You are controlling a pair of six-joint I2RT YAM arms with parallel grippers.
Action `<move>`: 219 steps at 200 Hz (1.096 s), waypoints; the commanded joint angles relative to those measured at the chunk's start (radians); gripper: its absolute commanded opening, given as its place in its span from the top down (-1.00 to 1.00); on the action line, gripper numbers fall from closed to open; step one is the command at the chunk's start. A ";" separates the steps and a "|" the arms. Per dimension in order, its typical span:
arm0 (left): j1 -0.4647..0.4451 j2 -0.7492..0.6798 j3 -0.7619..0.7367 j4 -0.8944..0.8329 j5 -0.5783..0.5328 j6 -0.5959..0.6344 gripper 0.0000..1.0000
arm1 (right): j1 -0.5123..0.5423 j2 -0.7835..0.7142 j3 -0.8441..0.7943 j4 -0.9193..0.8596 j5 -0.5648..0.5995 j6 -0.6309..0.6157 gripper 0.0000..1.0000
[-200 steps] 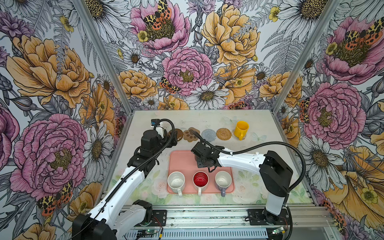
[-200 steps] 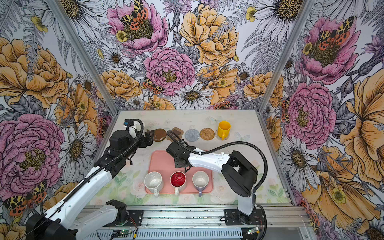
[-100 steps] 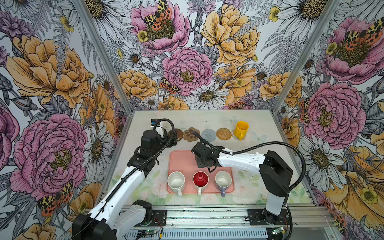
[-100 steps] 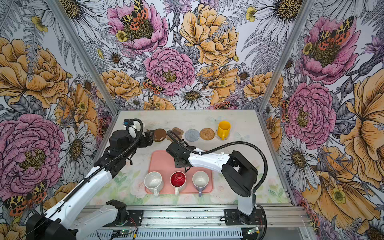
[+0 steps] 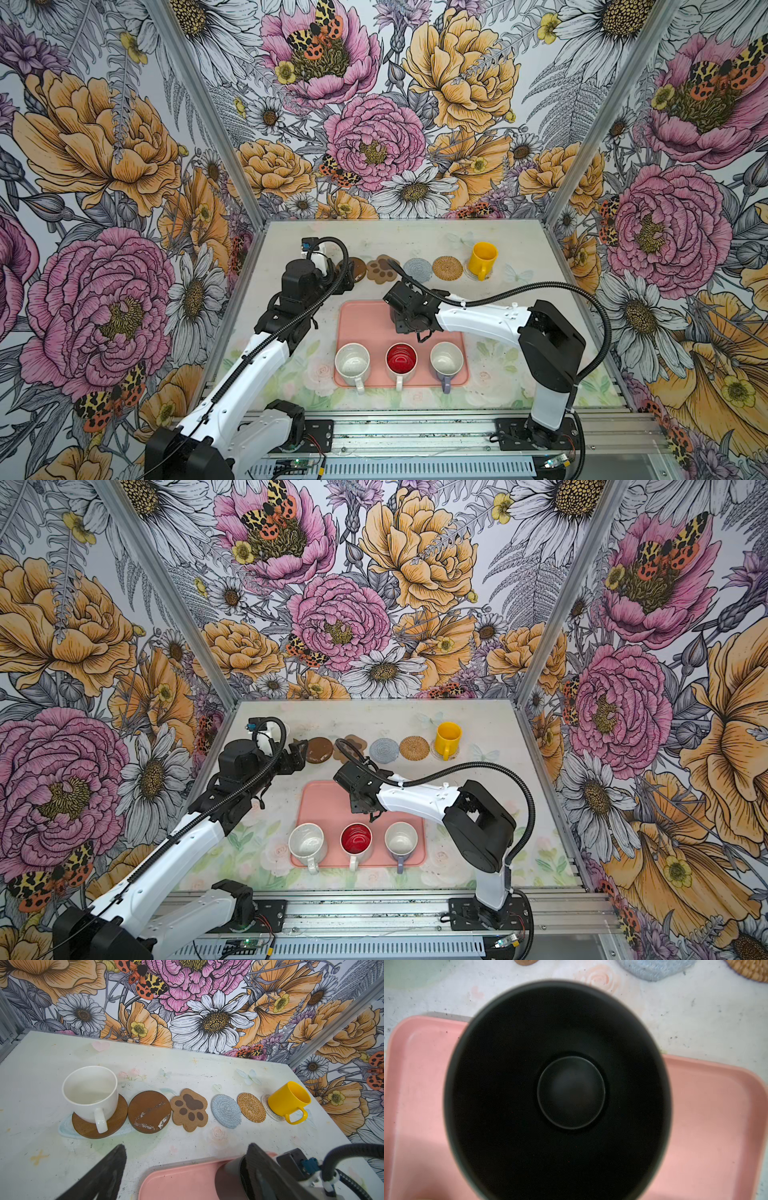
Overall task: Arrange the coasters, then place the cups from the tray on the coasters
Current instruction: 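Lower the right gripper into the black mug and close it on the rim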
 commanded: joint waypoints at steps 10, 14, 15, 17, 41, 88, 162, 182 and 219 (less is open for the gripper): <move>0.012 0.007 -0.007 0.022 0.025 -0.004 -0.83 | -0.009 0.027 0.035 -0.002 0.000 0.000 0.19; 0.012 0.007 -0.006 0.022 0.024 -0.004 -0.83 | -0.010 0.028 0.037 -0.001 -0.001 -0.001 0.19; 0.013 0.007 -0.007 0.022 0.024 -0.004 -0.83 | -0.009 0.029 0.036 -0.002 -0.002 -0.001 0.19; 0.013 0.007 -0.007 0.022 0.024 -0.005 -0.83 | -0.010 0.030 0.038 -0.002 -0.002 -0.002 0.19; 0.014 0.009 -0.005 0.022 0.027 -0.004 -0.84 | -0.012 0.041 0.045 -0.002 -0.010 -0.007 0.20; 0.018 0.015 -0.005 0.027 0.029 -0.004 -0.84 | -0.018 0.055 0.055 -0.002 -0.018 -0.012 0.25; 0.020 0.012 -0.007 0.023 0.028 -0.003 -0.84 | -0.019 0.071 0.049 -0.002 -0.021 -0.008 0.44; 0.020 0.012 -0.007 0.023 0.030 -0.004 -0.84 | -0.019 0.069 0.049 -0.002 -0.018 -0.011 0.67; 0.022 0.008 -0.009 0.023 0.028 -0.006 -0.84 | -0.020 0.041 0.054 -0.003 -0.033 -0.044 1.00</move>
